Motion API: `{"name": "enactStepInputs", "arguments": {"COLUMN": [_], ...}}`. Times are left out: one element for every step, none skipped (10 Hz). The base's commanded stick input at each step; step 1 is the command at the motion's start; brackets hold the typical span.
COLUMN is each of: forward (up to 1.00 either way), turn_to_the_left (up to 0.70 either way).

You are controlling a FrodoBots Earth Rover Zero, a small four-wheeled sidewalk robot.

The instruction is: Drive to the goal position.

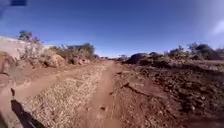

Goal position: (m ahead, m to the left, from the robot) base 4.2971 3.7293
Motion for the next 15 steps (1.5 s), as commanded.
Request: {"name": "enactStepInputs", "arguments": {"forward": [0.50,0.50,0.50,0.50,0.50,0.50,0.50,0.50,0.50,0.50,0.50,0.50,0.50,0.50,0.50], "turn_to_the_left": [0.00,0.00,0.00,0.00,0.00,0.00,0.00,0.00,0.00,0.00,0.00,0.00,0.00,0.00,0.00]}}
